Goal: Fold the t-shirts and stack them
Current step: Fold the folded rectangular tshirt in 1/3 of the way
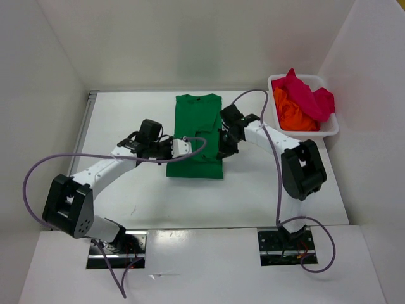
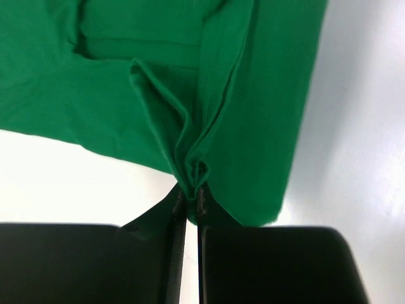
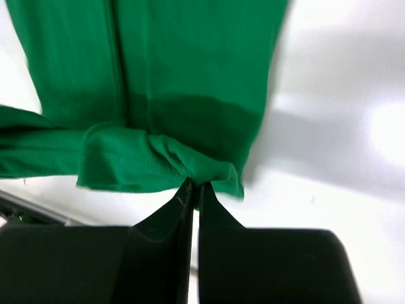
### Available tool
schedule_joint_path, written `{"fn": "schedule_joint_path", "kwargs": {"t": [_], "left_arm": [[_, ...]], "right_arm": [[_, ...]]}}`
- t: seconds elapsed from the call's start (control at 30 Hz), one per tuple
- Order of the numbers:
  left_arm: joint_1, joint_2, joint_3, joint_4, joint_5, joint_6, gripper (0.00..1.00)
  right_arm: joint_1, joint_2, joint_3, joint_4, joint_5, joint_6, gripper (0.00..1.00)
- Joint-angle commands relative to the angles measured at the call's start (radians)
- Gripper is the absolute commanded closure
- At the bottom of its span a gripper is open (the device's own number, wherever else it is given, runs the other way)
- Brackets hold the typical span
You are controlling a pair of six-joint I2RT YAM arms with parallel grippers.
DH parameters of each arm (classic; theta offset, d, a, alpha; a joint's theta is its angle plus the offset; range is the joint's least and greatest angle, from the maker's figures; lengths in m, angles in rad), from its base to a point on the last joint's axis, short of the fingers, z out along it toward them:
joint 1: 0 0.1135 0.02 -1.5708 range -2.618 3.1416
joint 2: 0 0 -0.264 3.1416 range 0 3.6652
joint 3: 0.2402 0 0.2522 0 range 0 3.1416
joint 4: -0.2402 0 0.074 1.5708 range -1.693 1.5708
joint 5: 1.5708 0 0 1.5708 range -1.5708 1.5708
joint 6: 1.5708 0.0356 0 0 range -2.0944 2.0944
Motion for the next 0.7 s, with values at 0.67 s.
{"fn": "schedule_joint_path", "kwargs": {"t": [0.67], "left_arm": [[0.092,0.393,0.256,0.348,0.020,-0.022,0.93]], "right_arm": [[-0.169,0.413,0.537,-0.092,-0.072,-0.167,1.00]]}}
